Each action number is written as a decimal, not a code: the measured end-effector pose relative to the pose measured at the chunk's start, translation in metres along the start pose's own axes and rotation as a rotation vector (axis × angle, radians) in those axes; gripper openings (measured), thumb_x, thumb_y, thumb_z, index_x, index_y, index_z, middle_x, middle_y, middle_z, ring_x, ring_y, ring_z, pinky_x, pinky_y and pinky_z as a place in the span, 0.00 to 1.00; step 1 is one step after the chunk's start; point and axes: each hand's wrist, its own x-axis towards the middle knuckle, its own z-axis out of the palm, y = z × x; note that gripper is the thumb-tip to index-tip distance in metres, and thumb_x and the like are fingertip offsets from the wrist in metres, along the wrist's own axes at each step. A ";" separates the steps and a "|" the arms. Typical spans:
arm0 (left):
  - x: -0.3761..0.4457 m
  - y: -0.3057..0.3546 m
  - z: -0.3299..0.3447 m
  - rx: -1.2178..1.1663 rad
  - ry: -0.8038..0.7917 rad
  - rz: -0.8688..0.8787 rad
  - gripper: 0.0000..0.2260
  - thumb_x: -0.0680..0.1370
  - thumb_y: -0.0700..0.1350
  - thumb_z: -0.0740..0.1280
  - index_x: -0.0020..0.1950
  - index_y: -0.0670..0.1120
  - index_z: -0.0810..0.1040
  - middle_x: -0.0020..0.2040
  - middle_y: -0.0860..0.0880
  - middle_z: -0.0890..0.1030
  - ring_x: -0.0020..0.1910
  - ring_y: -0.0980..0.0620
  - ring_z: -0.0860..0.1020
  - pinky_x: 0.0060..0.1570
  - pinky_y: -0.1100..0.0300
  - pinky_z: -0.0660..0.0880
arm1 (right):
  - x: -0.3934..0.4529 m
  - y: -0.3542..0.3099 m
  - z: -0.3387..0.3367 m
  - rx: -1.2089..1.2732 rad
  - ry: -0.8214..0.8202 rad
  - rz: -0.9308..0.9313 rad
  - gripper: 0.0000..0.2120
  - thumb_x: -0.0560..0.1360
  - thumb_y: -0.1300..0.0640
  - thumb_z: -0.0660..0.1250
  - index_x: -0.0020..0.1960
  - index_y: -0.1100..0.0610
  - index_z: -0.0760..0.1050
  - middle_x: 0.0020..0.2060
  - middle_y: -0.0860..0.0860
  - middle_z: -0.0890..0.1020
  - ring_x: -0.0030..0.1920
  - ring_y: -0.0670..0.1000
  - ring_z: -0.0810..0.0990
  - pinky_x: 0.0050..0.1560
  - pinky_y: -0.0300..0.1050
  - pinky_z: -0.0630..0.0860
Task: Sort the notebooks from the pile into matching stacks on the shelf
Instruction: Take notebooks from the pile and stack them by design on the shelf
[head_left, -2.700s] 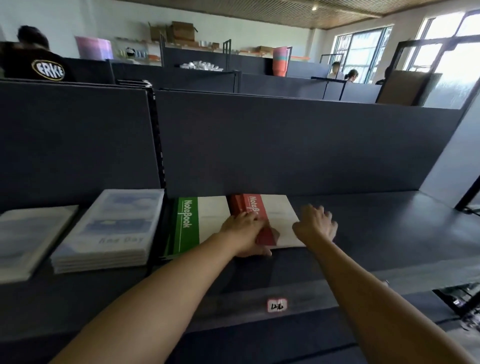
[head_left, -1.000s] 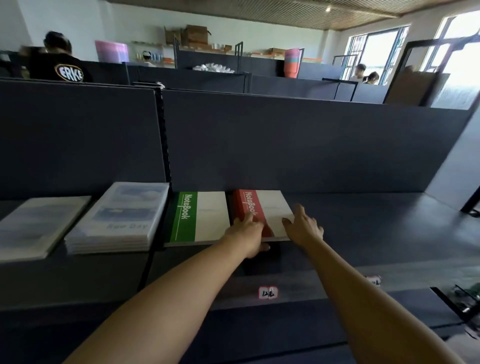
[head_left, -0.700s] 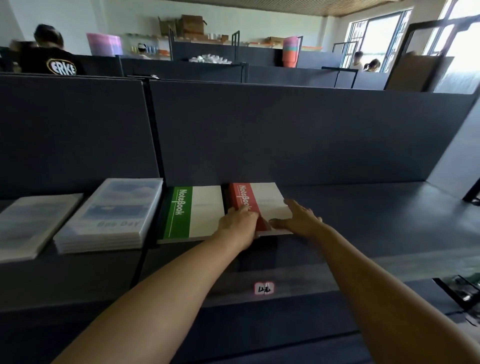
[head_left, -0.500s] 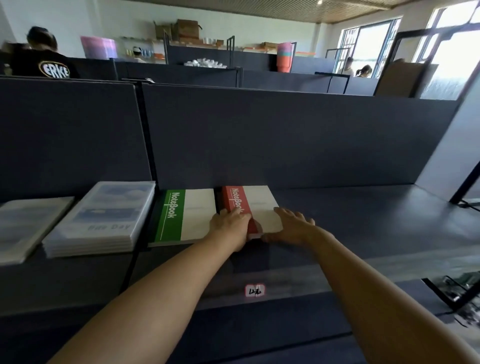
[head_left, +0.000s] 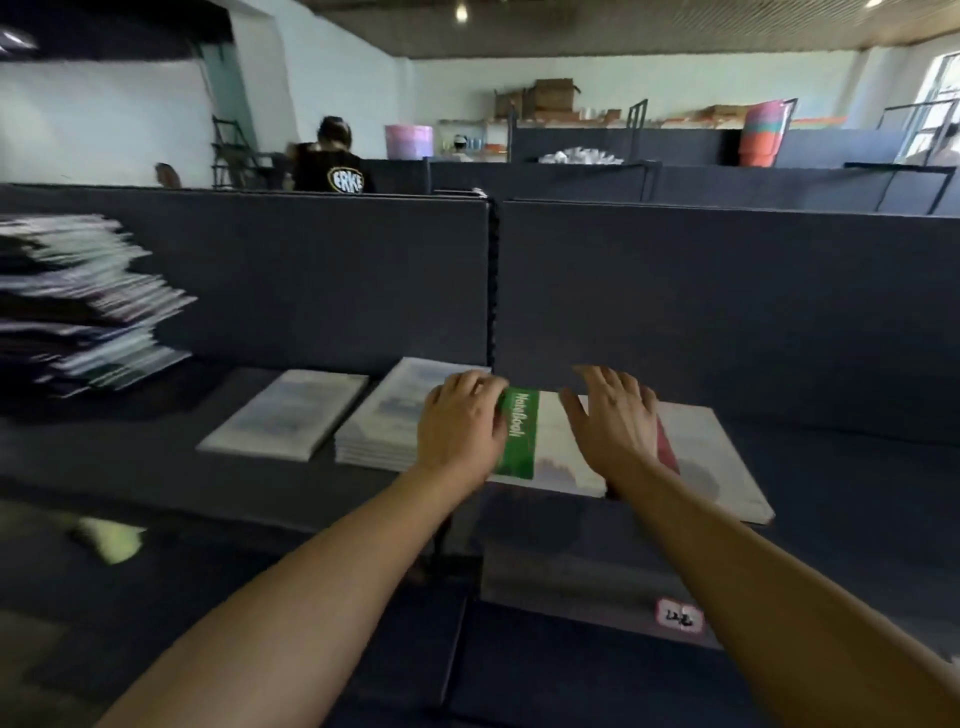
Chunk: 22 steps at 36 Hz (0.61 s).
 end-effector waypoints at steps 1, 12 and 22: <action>-0.002 -0.018 -0.006 0.012 0.008 -0.054 0.15 0.79 0.47 0.63 0.65 0.48 0.74 0.63 0.48 0.75 0.63 0.45 0.71 0.60 0.52 0.66 | 0.001 -0.016 0.004 0.009 -0.005 -0.034 0.20 0.81 0.46 0.53 0.71 0.50 0.65 0.69 0.49 0.70 0.70 0.54 0.64 0.69 0.51 0.56; -0.038 -0.216 -0.062 0.069 -0.101 -0.488 0.16 0.81 0.46 0.60 0.69 0.48 0.71 0.68 0.43 0.71 0.65 0.40 0.68 0.60 0.48 0.68 | -0.001 -0.203 0.044 0.101 -0.161 -0.379 0.17 0.81 0.57 0.56 0.68 0.54 0.70 0.62 0.54 0.76 0.62 0.56 0.73 0.56 0.49 0.71; -0.035 -0.321 -0.051 -0.049 -0.604 -0.266 0.35 0.72 0.63 0.69 0.75 0.57 0.62 0.78 0.50 0.56 0.74 0.44 0.62 0.70 0.48 0.63 | 0.000 -0.302 0.120 -0.125 -0.609 -0.238 0.24 0.82 0.48 0.55 0.74 0.57 0.61 0.72 0.55 0.66 0.70 0.57 0.66 0.67 0.55 0.68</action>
